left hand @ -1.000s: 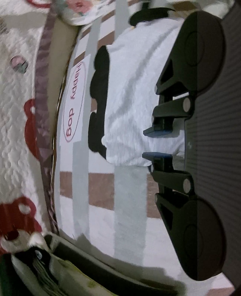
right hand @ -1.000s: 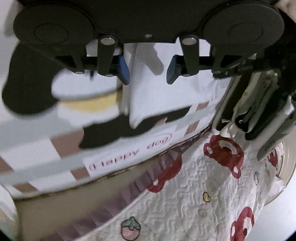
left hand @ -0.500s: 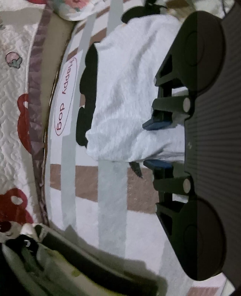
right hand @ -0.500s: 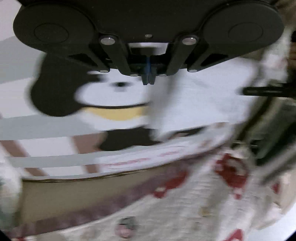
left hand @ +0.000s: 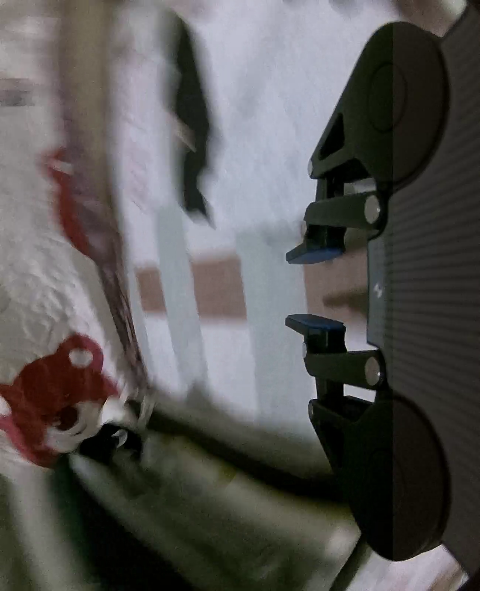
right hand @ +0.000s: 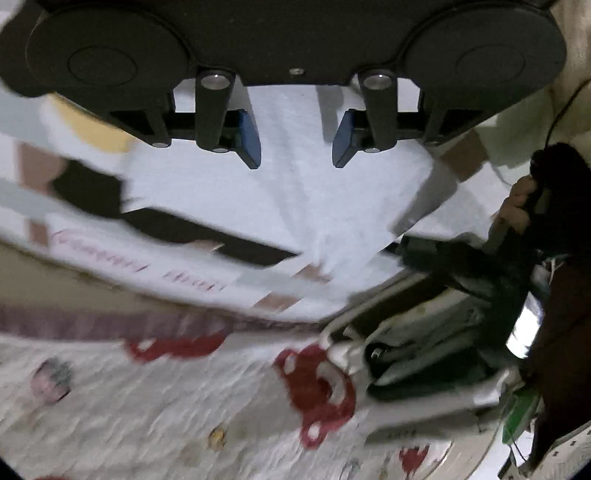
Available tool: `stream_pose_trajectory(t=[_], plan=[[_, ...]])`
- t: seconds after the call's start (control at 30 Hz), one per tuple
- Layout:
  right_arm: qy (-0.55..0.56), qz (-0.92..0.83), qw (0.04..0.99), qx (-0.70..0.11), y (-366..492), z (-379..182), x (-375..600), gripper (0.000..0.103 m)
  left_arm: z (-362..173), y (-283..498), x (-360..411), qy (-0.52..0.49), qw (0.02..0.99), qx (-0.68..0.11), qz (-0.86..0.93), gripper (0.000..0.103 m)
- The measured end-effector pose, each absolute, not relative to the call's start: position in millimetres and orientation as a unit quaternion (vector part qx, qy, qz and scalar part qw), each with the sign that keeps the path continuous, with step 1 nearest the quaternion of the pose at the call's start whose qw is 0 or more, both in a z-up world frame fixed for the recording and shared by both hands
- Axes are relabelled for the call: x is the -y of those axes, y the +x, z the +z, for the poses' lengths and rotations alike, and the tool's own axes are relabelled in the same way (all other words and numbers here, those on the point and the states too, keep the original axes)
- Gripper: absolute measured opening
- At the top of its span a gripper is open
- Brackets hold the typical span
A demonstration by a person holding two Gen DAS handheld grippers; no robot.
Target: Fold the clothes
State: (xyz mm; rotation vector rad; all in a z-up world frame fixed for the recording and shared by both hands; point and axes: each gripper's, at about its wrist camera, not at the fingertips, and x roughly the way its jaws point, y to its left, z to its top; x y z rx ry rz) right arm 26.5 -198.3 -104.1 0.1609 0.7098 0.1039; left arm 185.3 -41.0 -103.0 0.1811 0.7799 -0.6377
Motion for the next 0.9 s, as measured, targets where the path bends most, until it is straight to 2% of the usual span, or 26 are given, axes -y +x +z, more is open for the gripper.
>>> stream_pose_trajectory(t=[0.07, 0.13, 0.17, 0.23, 0.33, 0.37, 0.43, 0.5, 0.57, 0.7, 0.77, 0.8, 0.83, 0.87, 0.9], plan=[[0.091, 0.034, 0.928, -0.360, 39, -116, 209, 0.044, -91, 180, 37, 0.049, 0.871, -0.350, -0.342, 0.029], [0.086, -0.005, 0.927, -0.365, 45, -126, 229, 0.041, -88, 172, 46, 0.064, 0.862, -0.325, -0.385, 0.029], [0.094, -0.020, 0.925, -0.367, 46, -130, 244, 0.024, -89, 169, 53, 0.076, 0.851, -0.323, -0.408, 0.032], [0.123, -0.036, 0.922, -0.365, 46, -134, 274, 0.000, -104, 172, 64, 0.094, 0.847, -0.342, -0.396, 0.032], [0.123, -0.106, 0.917, -0.364, 45, -129, 300, 0.000, -124, 178, 77, 0.120, 0.846, -0.362, -0.372, 0.030], [0.117, -0.135, 0.916, -0.360, 43, -126, 308, 0.016, -126, 183, 77, 0.116, 0.850, -0.362, -0.365, 0.031], [0.128, -0.153, 0.915, -0.351, 38, -120, 320, 0.018, -129, 193, 75, 0.097, 0.853, -0.367, -0.359, 0.032], [0.143, -0.123, 0.920, -0.344, 36, -117, 320, 0.031, -132, 203, 72, 0.070, 0.847, -0.382, -0.363, 0.033], [0.160, -0.078, 0.922, -0.345, 37, -120, 311, 0.061, -137, 210, 70, 0.065, 0.842, -0.392, -0.366, 0.033], [0.186, -0.077, 0.912, -0.358, 55, -145, 311, 0.068, -143, 215, 69, 0.059, 0.836, -0.395, -0.377, 0.033], [0.218, -0.081, 0.915, -0.329, 59, -158, 322, 0.071, -142, 216, 68, 0.058, 0.836, -0.393, -0.378, 0.033], [0.231, -0.075, 0.918, -0.315, 59, -159, 326, 0.068, -141, 217, 68, 0.058, 0.836, -0.393, -0.378, 0.030], [0.223, -0.066, 0.921, -0.314, 62, -157, 326, 0.033, -140, 217, 68, 0.057, 0.837, -0.392, -0.379, 0.024], [0.200, -0.060, 0.926, -0.315, 65, -154, 323, 0.010, -139, 218, 68, 0.057, 0.837, -0.391, -0.379, 0.015], [0.183, -0.056, 0.931, -0.310, 65, -150, 320, 0.010, -139, 219, 67, 0.056, 0.837, -0.390, -0.380, 0.011]])
